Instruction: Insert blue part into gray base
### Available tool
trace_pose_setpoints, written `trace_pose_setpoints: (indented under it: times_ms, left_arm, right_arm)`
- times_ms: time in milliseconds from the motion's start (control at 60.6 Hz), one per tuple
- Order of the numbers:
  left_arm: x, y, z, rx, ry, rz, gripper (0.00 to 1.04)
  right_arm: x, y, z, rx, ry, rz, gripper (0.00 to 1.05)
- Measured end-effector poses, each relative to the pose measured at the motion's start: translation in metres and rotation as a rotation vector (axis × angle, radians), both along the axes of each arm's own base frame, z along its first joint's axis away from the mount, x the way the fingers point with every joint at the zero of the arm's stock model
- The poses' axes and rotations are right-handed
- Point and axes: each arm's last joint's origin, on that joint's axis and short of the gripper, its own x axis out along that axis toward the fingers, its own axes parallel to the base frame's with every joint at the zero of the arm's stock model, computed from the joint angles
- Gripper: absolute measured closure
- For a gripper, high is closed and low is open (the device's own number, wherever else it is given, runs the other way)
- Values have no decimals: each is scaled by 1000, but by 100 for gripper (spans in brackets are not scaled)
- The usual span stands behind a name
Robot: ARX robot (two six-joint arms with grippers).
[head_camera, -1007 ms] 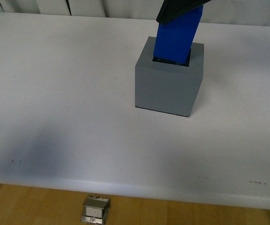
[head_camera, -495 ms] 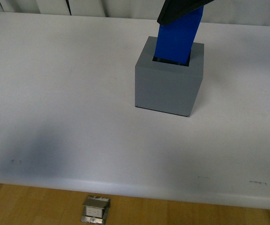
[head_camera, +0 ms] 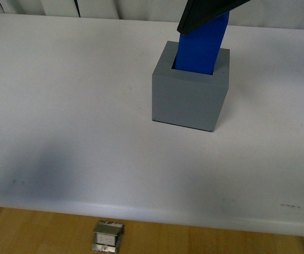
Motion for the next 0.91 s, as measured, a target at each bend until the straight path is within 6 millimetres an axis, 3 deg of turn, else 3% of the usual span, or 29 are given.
trace_pose_setpoints:
  times_ms: [462, 792, 908]
  left_arm:
    - [0, 0, 0, 0, 0, 0, 6]
    - [0, 0, 0, 0, 0, 0, 6]
    - [0, 0, 0, 0, 0, 0, 6]
  right_arm:
    - [1, 0, -2, -5, 7, 2, 57]
    - [3, -1, -2, 11, -3, -14, 7]
    - [5, -2, 1, 47, -11, -25, 9]
